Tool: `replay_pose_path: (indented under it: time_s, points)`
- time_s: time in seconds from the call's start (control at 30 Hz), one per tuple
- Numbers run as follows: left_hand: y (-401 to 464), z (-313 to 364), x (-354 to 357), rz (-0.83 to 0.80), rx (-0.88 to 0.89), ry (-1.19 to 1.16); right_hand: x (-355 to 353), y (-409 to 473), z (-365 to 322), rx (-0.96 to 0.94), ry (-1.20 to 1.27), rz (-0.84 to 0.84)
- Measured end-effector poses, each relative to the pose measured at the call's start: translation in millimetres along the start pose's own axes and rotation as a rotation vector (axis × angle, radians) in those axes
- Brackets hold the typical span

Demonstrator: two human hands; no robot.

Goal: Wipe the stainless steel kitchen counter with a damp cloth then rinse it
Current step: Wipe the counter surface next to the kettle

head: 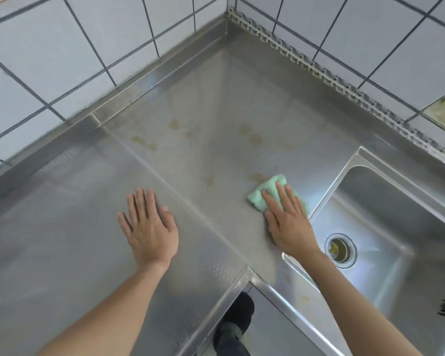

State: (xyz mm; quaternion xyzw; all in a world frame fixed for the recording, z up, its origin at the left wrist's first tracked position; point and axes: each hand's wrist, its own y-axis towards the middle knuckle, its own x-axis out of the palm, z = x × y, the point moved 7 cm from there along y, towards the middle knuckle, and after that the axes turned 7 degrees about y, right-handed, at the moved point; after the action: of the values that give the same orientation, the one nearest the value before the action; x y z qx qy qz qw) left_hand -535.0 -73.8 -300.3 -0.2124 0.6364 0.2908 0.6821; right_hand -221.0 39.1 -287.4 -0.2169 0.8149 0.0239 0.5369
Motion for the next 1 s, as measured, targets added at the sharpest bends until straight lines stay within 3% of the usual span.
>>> replay_pose_path:
  time_s: [0.13, 0.33, 0.47, 0.63, 0.77, 0.9, 1.0]
  points:
    - [0, 1, -1, -0.013, -0.003, 0.010, 1, 65, -29, 0.161, 0.037, 0.100]
    - [1, 3, -4, -0.019, -0.010, 0.021, 58, 49, -139, -0.284, 0.015, -0.043]
    - [2, 2, -3, -0.011, -0.022, 0.029, 45, 19, -92, -0.447, -0.028, -0.122]
    - [2, 2, -1, 0.004, -0.024, 0.048, 3, 65, -34, -0.207, -0.008, -0.043]
    - [1, 2, 0, -0.002, -0.023, 0.051, 18, 117, -83, -0.031, 0.016, 0.050]
    - [1, 1, 1, -0.023, -0.029, 0.056, 57, 105, -160, -0.272, 0.022, -0.020]
    - [2, 1, 1, -0.014, -0.004, 0.072, 72, 59, -166, -0.499, 0.007, -0.114]
